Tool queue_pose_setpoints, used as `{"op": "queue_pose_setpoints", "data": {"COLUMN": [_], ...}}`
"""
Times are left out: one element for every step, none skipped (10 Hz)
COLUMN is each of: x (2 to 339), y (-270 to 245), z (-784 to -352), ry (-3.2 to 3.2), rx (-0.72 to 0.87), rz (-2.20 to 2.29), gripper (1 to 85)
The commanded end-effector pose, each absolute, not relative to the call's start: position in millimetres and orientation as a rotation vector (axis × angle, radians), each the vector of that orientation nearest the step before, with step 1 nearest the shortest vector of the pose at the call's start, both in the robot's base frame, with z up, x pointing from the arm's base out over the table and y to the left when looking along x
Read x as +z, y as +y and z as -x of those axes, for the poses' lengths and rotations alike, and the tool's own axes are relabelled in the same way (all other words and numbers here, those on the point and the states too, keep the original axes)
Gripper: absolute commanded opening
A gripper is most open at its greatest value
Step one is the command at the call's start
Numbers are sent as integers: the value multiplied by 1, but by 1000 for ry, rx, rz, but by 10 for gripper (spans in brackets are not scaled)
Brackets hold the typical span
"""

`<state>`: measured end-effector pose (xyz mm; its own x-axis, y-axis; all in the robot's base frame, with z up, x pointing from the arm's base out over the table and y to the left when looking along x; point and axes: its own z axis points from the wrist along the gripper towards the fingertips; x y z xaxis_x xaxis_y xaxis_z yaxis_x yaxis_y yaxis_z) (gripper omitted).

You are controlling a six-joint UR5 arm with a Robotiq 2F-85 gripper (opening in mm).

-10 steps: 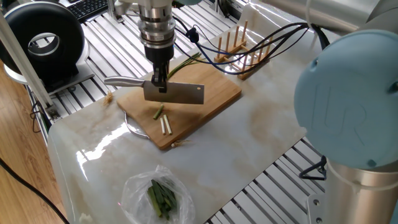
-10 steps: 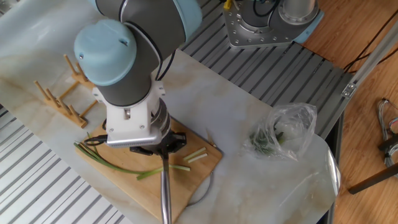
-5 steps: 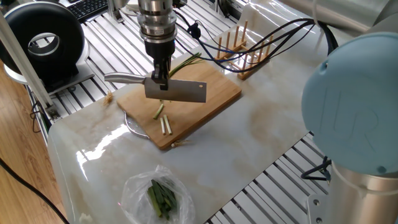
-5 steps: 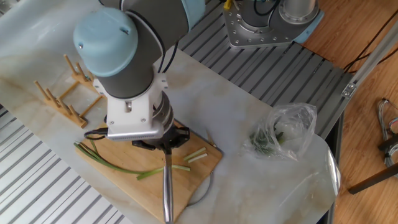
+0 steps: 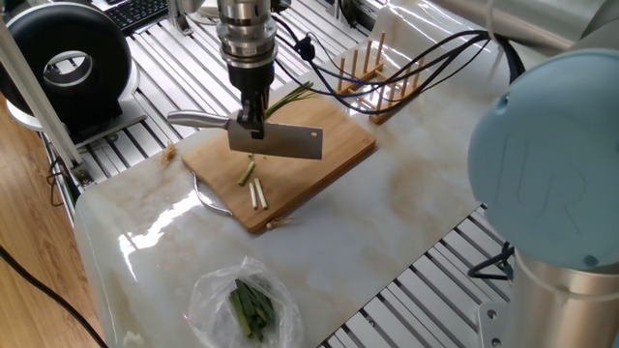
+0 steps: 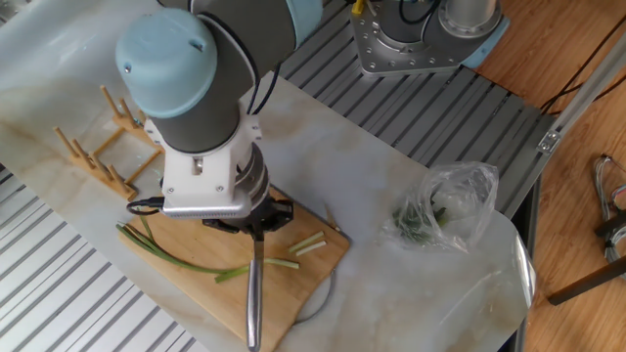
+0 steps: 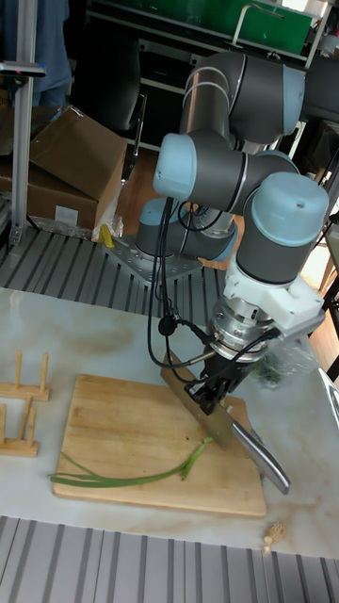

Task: Chop the green garlic

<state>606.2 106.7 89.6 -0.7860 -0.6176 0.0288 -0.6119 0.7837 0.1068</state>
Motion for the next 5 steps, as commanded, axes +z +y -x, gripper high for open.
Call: {"op": "queue_pose_setpoints", "data": {"x": [78,75,75,75,73], "y": [108,106,106,104,104], "z": [-606,-607,-607,-607,-607], "ry": [-2919,-2922,-2924,-2924,-2923], "rx": [-133,-113,-113,-104,-99], "rz": [-944,-932,-928,-922,-922], "gripper": [13,13,13,13,13]}}
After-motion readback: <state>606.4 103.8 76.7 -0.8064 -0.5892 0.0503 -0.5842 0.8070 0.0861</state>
